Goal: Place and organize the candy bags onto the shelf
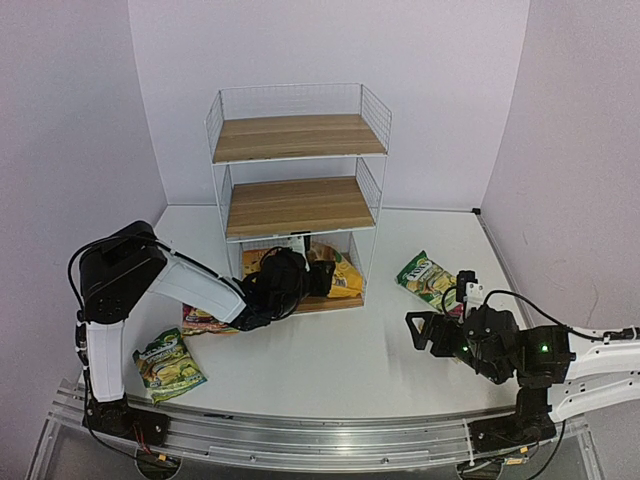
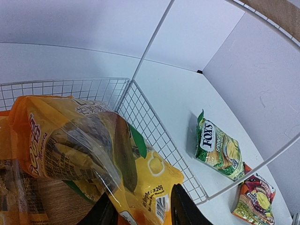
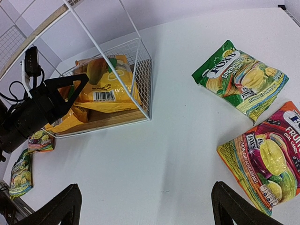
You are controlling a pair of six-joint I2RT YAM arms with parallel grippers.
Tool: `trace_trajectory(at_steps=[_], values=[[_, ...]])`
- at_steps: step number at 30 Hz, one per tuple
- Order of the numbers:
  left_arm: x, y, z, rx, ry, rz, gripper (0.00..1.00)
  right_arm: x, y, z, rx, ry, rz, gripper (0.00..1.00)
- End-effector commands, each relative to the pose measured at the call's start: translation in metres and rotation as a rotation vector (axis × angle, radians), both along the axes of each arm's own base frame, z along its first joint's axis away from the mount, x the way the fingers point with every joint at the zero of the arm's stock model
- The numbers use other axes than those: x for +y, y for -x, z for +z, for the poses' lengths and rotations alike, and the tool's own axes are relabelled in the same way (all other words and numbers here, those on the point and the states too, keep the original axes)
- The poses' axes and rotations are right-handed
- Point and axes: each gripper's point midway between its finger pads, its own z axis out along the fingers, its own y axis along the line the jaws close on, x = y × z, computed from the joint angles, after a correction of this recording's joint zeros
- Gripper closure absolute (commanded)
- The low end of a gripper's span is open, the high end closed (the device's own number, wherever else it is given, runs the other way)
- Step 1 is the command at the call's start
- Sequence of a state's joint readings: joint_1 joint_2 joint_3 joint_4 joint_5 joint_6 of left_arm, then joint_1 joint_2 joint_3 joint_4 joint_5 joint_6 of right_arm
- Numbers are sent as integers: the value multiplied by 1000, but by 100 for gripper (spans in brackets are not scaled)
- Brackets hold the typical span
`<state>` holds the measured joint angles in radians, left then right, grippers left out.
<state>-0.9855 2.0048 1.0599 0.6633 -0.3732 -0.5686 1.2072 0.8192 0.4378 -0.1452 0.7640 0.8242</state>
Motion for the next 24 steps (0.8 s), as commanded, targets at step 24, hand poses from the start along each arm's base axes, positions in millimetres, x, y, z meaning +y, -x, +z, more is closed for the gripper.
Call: trace_trajectory(at_steps=[24], values=[[9,44,0,202,59,-28,52,-4,-5,4,-18,14,-51,7]])
